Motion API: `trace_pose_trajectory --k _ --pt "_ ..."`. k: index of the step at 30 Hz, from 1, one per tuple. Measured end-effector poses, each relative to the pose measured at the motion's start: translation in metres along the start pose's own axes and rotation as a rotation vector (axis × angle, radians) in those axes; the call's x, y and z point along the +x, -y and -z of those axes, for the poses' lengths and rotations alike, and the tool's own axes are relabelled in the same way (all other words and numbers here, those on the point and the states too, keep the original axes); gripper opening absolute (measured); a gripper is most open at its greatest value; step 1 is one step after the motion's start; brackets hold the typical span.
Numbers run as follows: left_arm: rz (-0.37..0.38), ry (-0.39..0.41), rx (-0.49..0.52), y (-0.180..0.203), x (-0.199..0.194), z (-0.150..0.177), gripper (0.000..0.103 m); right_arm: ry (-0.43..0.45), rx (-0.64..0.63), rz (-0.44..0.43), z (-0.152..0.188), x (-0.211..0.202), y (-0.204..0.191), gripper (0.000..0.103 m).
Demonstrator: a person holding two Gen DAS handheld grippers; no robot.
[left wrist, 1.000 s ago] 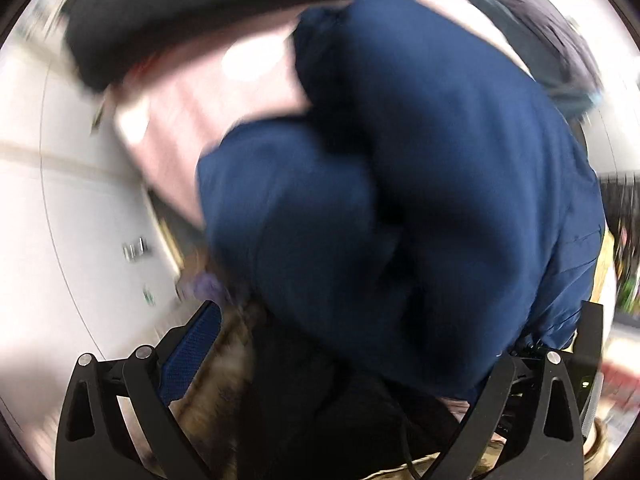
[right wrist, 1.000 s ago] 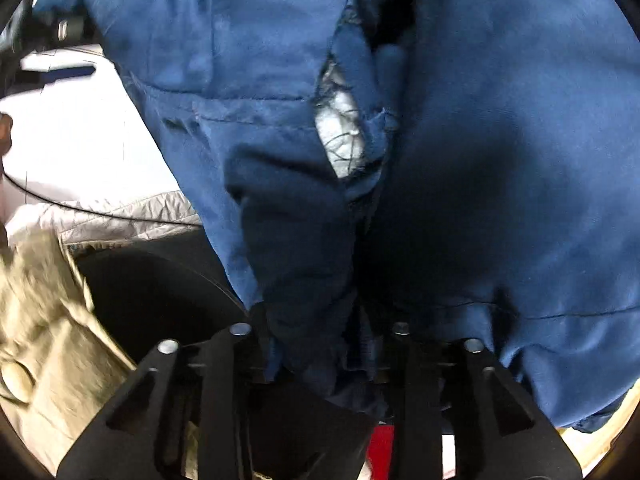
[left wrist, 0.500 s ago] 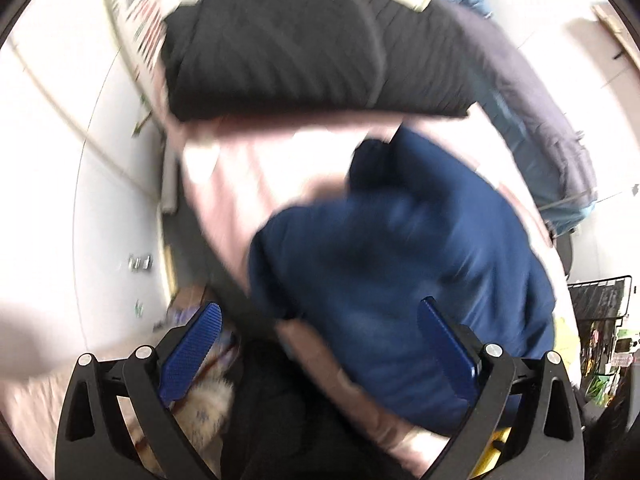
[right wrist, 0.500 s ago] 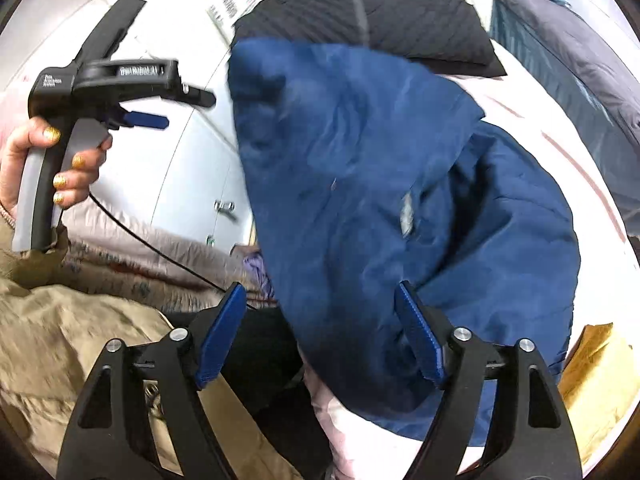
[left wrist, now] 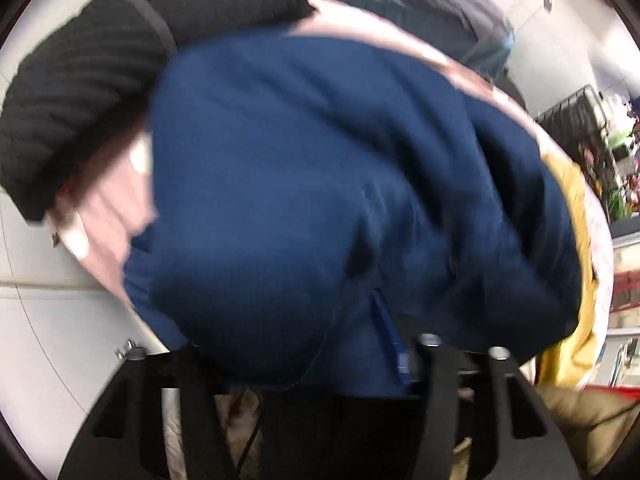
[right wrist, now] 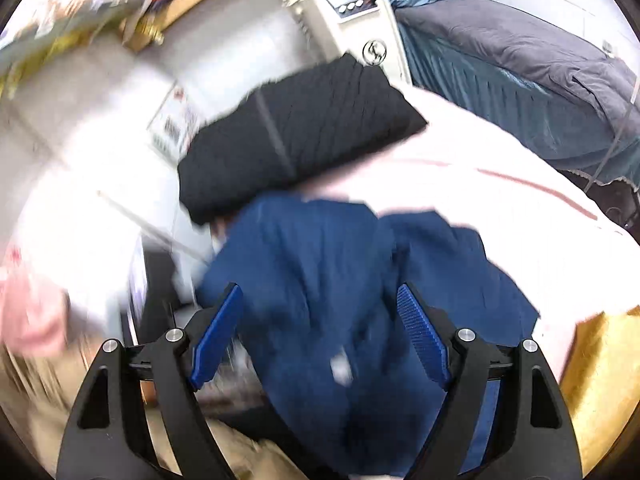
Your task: Fold large clothes
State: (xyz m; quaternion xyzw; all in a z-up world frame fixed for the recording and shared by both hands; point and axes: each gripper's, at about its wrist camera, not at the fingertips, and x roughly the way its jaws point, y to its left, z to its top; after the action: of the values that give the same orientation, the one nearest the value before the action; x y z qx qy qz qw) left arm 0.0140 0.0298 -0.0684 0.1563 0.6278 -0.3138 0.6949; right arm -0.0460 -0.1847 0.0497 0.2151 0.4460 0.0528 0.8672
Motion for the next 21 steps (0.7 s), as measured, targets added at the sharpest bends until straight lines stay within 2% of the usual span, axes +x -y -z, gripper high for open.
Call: trace_pose_trajectory --k 3,4,6,8,10,12,13,15,16,17,18,21 --pt "0.026 -0.051 -0.023 -0.004 0.012 0.015 0.033 -0.056 -0.075 -0.044 -0.040 0.046 -0.032 0.079" --pt "0.003 -0.048 -0.013 -0.006 0.012 0.016 0.026 -0.081 -0.097 -0.063 -0.047 0.062 -0.043 0.079" --pt "-0.010 -0.022 -0.003 -0.012 0.006 0.013 0.022 -0.171 -0.185 -0.104 -0.066 0.108 -0.082 0.079" --pt "-0.007 -0.004 -0.004 -0.012 -0.003 0.011 0.019 -0.239 -0.291 -0.107 -0.073 0.150 -0.121 0.079" --pt "-0.002 -0.001 -0.014 -0.017 -0.003 0.010 0.018 -0.350 -0.419 -0.105 -0.066 0.200 -0.157 0.084" --pt "0.018 0.007 -0.043 -0.020 -0.003 0.018 0.017 -0.502 -0.591 0.006 -0.047 0.259 -0.186 0.084" --pt "0.026 0.012 -0.055 -0.021 -0.003 0.019 0.016 -0.553 -0.681 0.120 -0.036 0.286 -0.192 0.084" --pt "0.034 0.022 -0.070 -0.025 -0.006 0.023 0.015 -0.601 -0.781 0.314 -0.020 0.320 -0.184 0.082" --pt "0.032 0.026 -0.072 -0.025 -0.007 0.024 0.014 -0.650 -0.817 0.365 -0.009 0.335 -0.176 0.075" --pt "0.031 0.029 -0.078 -0.027 -0.008 0.024 0.014 -0.677 -0.828 0.362 -0.002 0.341 -0.171 0.044" --pt "0.027 0.035 -0.088 -0.030 -0.009 0.023 0.014 -0.676 -0.822 0.342 0.002 0.340 -0.165 0.028" --pt "-0.002 0.071 -0.107 -0.031 -0.016 0.019 0.013 -0.515 -0.684 0.278 -0.018 0.301 -0.147 0.018"
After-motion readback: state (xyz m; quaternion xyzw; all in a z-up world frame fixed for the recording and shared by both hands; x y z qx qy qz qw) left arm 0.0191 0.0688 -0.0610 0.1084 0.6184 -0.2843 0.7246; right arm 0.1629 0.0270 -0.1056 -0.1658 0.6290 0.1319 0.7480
